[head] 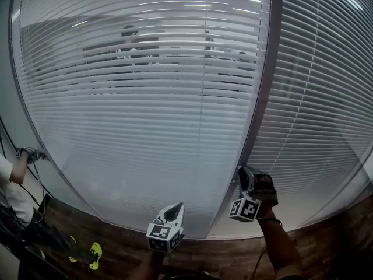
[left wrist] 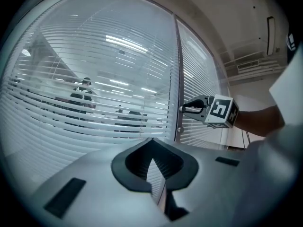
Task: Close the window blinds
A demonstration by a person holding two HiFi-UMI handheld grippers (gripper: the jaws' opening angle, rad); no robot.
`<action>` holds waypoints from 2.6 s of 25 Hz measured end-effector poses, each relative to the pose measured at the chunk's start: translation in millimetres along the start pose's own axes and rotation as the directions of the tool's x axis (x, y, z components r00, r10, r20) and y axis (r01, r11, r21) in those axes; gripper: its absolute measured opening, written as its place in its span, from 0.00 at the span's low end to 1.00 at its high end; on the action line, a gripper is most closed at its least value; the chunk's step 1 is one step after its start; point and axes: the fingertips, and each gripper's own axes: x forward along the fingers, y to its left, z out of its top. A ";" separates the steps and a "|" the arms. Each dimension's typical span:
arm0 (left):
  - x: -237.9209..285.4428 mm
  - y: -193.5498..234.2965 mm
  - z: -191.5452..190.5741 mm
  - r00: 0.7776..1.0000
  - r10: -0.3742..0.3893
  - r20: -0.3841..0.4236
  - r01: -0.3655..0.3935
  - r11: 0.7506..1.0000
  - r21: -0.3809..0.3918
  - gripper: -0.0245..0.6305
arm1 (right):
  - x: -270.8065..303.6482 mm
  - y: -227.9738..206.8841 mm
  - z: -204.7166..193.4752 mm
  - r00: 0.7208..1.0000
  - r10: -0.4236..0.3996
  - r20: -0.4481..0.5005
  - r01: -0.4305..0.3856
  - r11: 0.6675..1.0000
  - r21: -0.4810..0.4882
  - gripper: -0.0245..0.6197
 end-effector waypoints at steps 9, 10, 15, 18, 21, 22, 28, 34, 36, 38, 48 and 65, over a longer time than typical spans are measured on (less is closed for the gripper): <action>10.8 -9.6 8.1 1.000 0.012 -0.014 -0.012 1.000 0.003 0.04 | -8.7 -25.5 -18.8 0.978 0.062 0.201 -0.199 0.581 0.789 0.25; 11.8 -11.4 6.6 1.000 0.005 -0.015 -0.005 1.000 0.009 0.04 | -9.5 -27.0 -18.8 0.975 0.059 0.215 -0.214 0.515 0.830 0.25; 9.7 -18.7 4.5 1.000 -0.003 -0.016 0.003 1.000 0.009 0.04 | -6.6 -23.7 -20.7 0.964 0.031 0.265 -0.266 0.185 0.946 0.26; 8.5 -21.3 1.1 1.000 -0.009 -0.015 0.009 1.000 0.009 0.04 | 0.2 -25.1 -25.3 0.970 -0.006 0.244 -0.244 0.032 0.969 0.26; 11.4 -21.7 0.5 1.000 -0.011 -0.014 0.011 1.000 0.009 0.04 | 9.1 -24.0 -24.2 0.976 -0.011 0.216 -0.215 0.051 0.975 0.26; 12.1 -21.4 -0.6 1.000 -0.010 -0.016 0.010 1.000 0.010 0.04 | 10.4 -22.9 -24.4 0.979 -0.010 0.201 -0.200 0.071 0.977 0.26; 11.6 -18.8 0.5 1.000 0.001 -0.019 -0.001 1.000 0.008 0.04 | 13.7 -21.0 -28.4 0.985 -0.023 0.172 -0.172 0.017 0.985 0.24; 9.1 -16.0 -1.1 1.000 0.004 -0.020 -0.004 1.000 0.003 0.04 | 12.8 -18.1 -28.2 0.983 -0.039 0.178 -0.178 0.005 0.984 0.23; 9.5 -15.8 1.0 1.000 0.009 -0.024 -0.009 1.000 0.002 0.04 | 14.3 -18.9 -28.5 0.981 -0.033 0.191 -0.191 -0.002 0.982 0.23; 10.4 -18.6 0.6 1.000 -0.003 -0.023 0.003 1.000 0.009 0.04 | 14.6 -19.4 -28.2 0.981 -0.022 0.193 -0.192 0.040 0.981 0.23; 8.0 -17.9 -4.1 1.000 -0.007 -0.030 0.008 1.000 0.014 0.04 | 13.0 -21.6 -17.4 0.992 0.042 0.120 -0.121 0.594 0.795 0.23; 12.3 -25.8 -12.2 0.999 -0.033 -0.040 0.034 0.999 0.015 0.04 | 14.9 -1.0 -13.3 0.995 0.097 0.003 -0.091 0.950 -0.298 0.23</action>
